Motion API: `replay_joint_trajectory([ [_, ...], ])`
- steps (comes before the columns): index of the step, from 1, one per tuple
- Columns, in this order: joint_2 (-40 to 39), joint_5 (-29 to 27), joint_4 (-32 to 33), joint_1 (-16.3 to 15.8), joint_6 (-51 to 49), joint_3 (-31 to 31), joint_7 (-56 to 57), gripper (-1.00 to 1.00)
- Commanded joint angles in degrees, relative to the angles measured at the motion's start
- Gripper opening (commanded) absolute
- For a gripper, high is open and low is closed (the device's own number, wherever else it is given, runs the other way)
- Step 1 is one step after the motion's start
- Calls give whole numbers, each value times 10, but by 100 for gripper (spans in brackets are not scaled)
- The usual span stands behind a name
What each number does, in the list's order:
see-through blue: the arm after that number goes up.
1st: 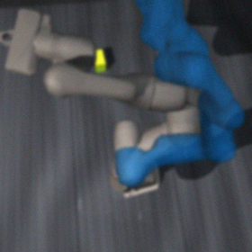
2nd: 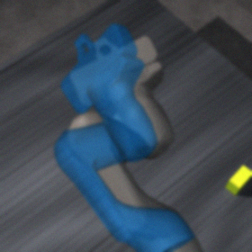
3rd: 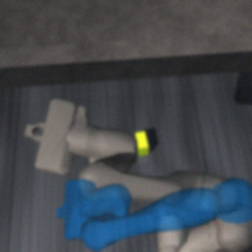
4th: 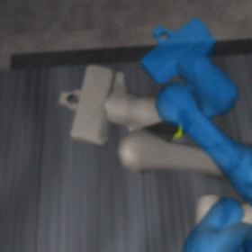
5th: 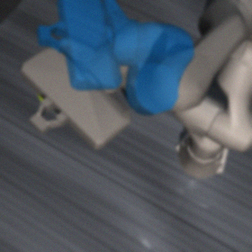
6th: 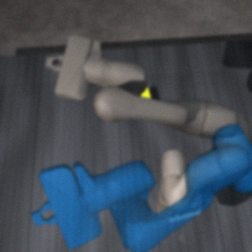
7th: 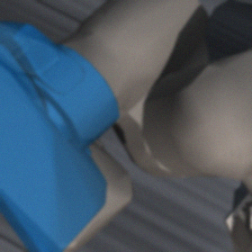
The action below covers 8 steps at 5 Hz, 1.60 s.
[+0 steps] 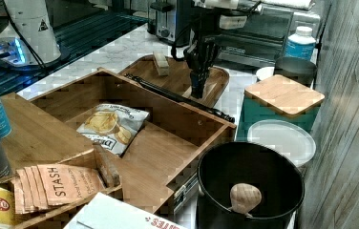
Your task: Close the drawer.
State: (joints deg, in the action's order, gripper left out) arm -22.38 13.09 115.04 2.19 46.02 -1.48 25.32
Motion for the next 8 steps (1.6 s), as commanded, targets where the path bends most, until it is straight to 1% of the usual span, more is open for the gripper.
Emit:
replay_joint_trajectory([
  [1,33,-17,25,76,-2,-39,86,-100],
  [2,49,-6,42,99,31,-52,104,-100],
  [3,49,-4,21,131,11,-58,158,-100],
  [4,45,-24,18,168,49,-65,221,-100],
  [5,36,-39,-15,203,43,-75,276,-100],
  [6,-8,-70,-132,211,-33,-118,343,-100],
  [7,-23,-85,-132,263,31,-105,393,-100],
  [8,-26,-72,-156,255,24,-140,404,-100],
])
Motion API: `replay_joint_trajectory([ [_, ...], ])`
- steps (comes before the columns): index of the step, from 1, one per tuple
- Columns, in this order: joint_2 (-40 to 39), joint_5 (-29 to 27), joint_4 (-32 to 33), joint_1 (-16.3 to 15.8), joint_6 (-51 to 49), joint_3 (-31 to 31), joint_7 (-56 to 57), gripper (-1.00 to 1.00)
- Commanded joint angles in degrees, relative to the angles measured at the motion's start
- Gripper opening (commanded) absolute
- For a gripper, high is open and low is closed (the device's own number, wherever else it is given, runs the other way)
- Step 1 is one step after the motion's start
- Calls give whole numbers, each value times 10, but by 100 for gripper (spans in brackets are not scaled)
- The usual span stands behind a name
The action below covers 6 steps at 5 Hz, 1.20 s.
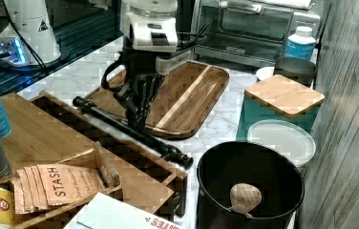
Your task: Close the drawer.
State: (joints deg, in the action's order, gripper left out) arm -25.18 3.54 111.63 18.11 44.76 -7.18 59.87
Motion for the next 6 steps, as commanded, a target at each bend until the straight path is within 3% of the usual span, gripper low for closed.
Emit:
replay_joint_trajectory([
  [1,0,48,-129,52,25,-132,3,-100],
  [3,2,50,-112,29,41,-151,-30,-100],
  [6,1,46,-112,24,42,-157,-27,-100],
])
